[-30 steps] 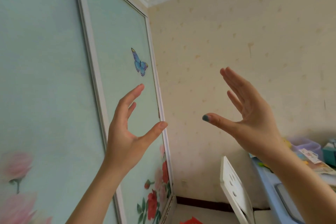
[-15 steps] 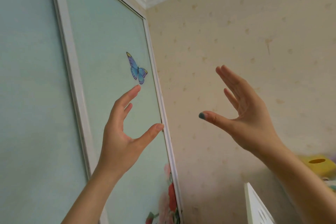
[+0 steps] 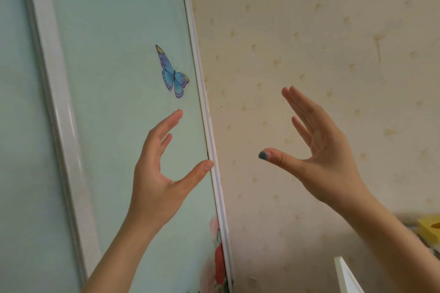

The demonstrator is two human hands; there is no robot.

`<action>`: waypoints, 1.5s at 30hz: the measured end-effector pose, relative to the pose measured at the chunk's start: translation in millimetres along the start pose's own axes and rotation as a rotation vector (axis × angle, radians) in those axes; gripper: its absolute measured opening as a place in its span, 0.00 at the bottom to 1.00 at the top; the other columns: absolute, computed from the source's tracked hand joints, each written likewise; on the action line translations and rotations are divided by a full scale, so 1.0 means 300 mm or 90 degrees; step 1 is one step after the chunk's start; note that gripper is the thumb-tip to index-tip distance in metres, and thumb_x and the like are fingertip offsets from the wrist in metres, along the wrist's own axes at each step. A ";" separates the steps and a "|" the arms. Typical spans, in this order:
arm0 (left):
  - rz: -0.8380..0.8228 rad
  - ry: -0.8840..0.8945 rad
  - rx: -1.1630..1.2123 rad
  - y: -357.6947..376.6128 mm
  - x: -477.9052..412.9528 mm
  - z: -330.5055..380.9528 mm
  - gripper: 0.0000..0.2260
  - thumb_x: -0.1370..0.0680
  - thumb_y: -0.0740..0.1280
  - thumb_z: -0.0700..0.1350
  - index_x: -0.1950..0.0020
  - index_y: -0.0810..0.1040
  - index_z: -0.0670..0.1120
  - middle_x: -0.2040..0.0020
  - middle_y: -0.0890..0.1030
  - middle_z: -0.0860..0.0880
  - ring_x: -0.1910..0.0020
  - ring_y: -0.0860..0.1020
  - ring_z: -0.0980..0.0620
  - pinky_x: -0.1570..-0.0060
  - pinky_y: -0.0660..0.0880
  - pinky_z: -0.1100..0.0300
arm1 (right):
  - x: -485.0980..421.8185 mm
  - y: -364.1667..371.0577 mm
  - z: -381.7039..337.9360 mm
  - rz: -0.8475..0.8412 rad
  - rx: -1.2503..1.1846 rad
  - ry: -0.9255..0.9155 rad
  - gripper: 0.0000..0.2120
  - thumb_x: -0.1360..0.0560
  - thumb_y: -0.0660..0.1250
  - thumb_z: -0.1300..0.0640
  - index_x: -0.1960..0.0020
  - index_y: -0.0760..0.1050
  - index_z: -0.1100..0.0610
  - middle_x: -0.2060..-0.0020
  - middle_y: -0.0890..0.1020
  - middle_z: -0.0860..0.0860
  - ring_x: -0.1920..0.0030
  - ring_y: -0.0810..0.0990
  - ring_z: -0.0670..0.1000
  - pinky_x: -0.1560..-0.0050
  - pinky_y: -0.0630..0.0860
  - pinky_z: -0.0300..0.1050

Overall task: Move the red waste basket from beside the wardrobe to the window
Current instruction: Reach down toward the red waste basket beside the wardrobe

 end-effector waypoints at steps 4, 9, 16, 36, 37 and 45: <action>0.013 0.013 0.025 0.032 -0.040 -0.171 0.33 0.30 0.76 0.50 0.27 0.68 0.52 0.28 0.72 0.56 0.26 0.68 0.53 0.30 0.66 0.56 | -0.047 0.060 0.131 0.009 0.013 -0.008 0.44 0.37 0.76 0.40 0.26 0.61 0.43 0.28 0.68 0.40 0.26 0.64 0.42 0.29 0.64 0.53; 0.004 0.021 0.057 0.077 -0.110 -0.428 0.33 0.31 0.76 0.50 0.27 0.68 0.53 0.28 0.72 0.55 0.27 0.69 0.52 0.30 0.66 0.56 | -0.118 0.165 0.329 0.023 0.047 -0.007 0.44 0.37 0.76 0.39 0.25 0.61 0.43 0.28 0.68 0.40 0.26 0.64 0.42 0.29 0.65 0.53; -0.021 0.018 0.108 0.168 -0.179 -0.721 0.34 0.30 0.76 0.49 0.27 0.68 0.53 0.27 0.72 0.55 0.26 0.68 0.52 0.29 0.65 0.54 | -0.179 0.279 0.567 0.043 0.074 0.007 0.44 0.37 0.77 0.40 0.26 0.61 0.43 0.27 0.69 0.41 0.26 0.64 0.43 0.29 0.64 0.54; -0.105 -0.126 0.171 0.541 0.047 -1.237 0.34 0.30 0.75 0.52 0.26 0.67 0.54 0.26 0.71 0.56 0.26 0.68 0.53 0.30 0.65 0.57 | 0.072 0.305 1.149 0.041 0.136 0.204 0.43 0.37 0.76 0.40 0.26 0.61 0.40 0.27 0.68 0.39 0.26 0.64 0.42 0.28 0.63 0.52; -0.113 -0.134 0.172 0.555 0.069 -1.247 0.35 0.30 0.75 0.52 0.26 0.66 0.54 0.26 0.71 0.56 0.26 0.67 0.54 0.30 0.65 0.58 | 0.093 0.306 1.163 0.039 0.138 0.216 0.43 0.37 0.76 0.39 0.26 0.61 0.40 0.27 0.67 0.38 0.26 0.64 0.42 0.28 0.63 0.51; -0.187 -0.229 0.159 0.730 0.321 -1.385 0.36 0.31 0.74 0.53 0.25 0.66 0.53 0.26 0.69 0.60 0.26 0.66 0.58 0.32 0.63 0.68 | 0.339 0.311 1.351 0.036 0.119 0.317 0.44 0.37 0.77 0.43 0.26 0.62 0.43 0.27 0.68 0.40 0.26 0.64 0.43 0.28 0.63 0.51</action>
Point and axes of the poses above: each hand's wrist, its own x-axis away from the middle knuckle, its own y-axis out of the palm, z = x × y, the point moved 6 cm from there along -x, towards the middle knuckle
